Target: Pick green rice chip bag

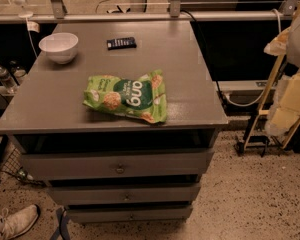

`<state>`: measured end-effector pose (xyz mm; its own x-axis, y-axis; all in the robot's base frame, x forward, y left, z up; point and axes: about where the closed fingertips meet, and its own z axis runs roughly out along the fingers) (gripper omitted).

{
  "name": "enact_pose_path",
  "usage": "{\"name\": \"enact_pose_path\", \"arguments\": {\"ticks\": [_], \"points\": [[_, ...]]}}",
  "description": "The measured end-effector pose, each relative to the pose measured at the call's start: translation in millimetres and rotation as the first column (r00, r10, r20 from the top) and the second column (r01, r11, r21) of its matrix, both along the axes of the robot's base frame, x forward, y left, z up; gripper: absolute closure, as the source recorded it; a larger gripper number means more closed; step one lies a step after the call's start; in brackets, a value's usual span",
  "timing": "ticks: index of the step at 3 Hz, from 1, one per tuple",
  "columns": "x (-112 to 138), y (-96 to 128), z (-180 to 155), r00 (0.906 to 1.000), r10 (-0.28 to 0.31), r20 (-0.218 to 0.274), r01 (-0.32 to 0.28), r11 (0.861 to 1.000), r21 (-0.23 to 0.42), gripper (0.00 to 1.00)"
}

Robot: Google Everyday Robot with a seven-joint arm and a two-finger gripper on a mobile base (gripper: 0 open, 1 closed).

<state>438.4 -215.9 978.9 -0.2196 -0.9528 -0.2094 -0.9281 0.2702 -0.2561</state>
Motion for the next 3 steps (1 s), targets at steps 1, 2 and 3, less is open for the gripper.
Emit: {"name": "enact_pose_path", "arguments": {"ticks": [1,2,3], "points": [[1.0,0.8,0.6,1.0,0.002,0.004,-0.002,1.0,0.002,0.0],[28.8,24.0,-7.4,0.9955,0.095,0.003,-0.095,0.995,0.037,0.0],[87.8,90.4,-34.1,0.9561,0.293,-0.008,-0.291,0.952,0.092,0.0]]}}
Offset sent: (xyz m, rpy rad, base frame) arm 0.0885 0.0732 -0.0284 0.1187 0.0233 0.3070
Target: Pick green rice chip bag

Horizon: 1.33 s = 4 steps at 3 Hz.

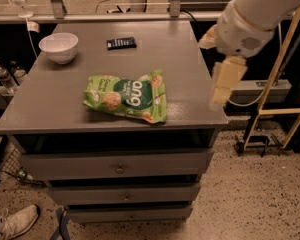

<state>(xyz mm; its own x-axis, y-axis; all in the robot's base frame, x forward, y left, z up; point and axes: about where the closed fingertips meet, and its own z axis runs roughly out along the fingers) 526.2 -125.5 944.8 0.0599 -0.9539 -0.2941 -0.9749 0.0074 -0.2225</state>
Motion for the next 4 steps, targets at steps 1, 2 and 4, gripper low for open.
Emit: {"name": "enact_pose_path", "arguments": {"ticks": [1,2,4], "points": [[28.7,47.7,-16.2,0.9944,0.105,-0.01,-0.105,0.994,0.022,0.0],[41.0,104.9,-36.1,0.9838,0.179,-0.017,-0.179,0.984,-0.014,0.0],[50.4,184.1,-78.9,0.9613,0.263,-0.081,-0.271,0.958,-0.097,0.0]]}}
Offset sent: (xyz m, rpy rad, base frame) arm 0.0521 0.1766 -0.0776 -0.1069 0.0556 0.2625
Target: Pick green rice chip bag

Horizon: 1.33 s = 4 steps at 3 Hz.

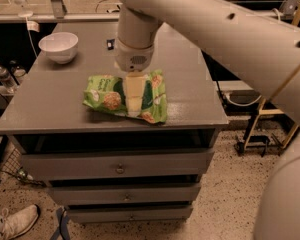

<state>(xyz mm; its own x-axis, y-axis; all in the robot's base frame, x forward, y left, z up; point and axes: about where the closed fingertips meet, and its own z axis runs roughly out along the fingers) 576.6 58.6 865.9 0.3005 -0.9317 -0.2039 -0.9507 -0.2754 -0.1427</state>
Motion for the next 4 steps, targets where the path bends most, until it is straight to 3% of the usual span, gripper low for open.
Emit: {"name": "enact_pose_path", "arguments": {"ticks": [1,2,3,4], "points": [[4.9,17.5,-18.6,0.9989,0.022,-0.04,-0.023,1.0,-0.02,0.16],[16.7,21.7,-24.7,0.9976,0.022,-0.065,-0.023,1.0,-0.014,0.47],[31.0,17.3,-7.6,0.9987,0.009,-0.05,-0.007,0.999,0.031,0.7],[49.8,2.4,31.1,0.9999,-0.012,0.0,0.012,0.994,0.109,0.93]]}}
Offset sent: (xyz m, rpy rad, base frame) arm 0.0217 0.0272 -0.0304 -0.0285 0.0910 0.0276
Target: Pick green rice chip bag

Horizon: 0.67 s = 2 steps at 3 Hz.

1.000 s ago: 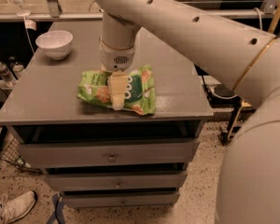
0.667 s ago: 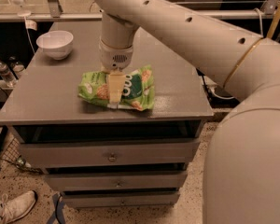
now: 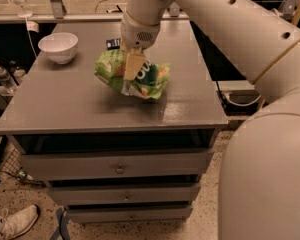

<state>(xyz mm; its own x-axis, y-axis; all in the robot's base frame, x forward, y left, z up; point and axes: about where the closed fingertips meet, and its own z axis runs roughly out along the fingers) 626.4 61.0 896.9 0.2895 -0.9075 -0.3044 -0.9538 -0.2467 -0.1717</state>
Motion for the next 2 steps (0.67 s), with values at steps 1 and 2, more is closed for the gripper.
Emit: {"name": "enact_pose_path", "arguments": {"ticks": [1,2], "points": [[14.3,-13.8,37.2,0.9979,-0.025,0.059,0.021,0.997,0.068,1.0],[25.8,-28.4,65.1,0.9929,-0.058,0.104,0.045,0.992,0.12,1.0]]}}
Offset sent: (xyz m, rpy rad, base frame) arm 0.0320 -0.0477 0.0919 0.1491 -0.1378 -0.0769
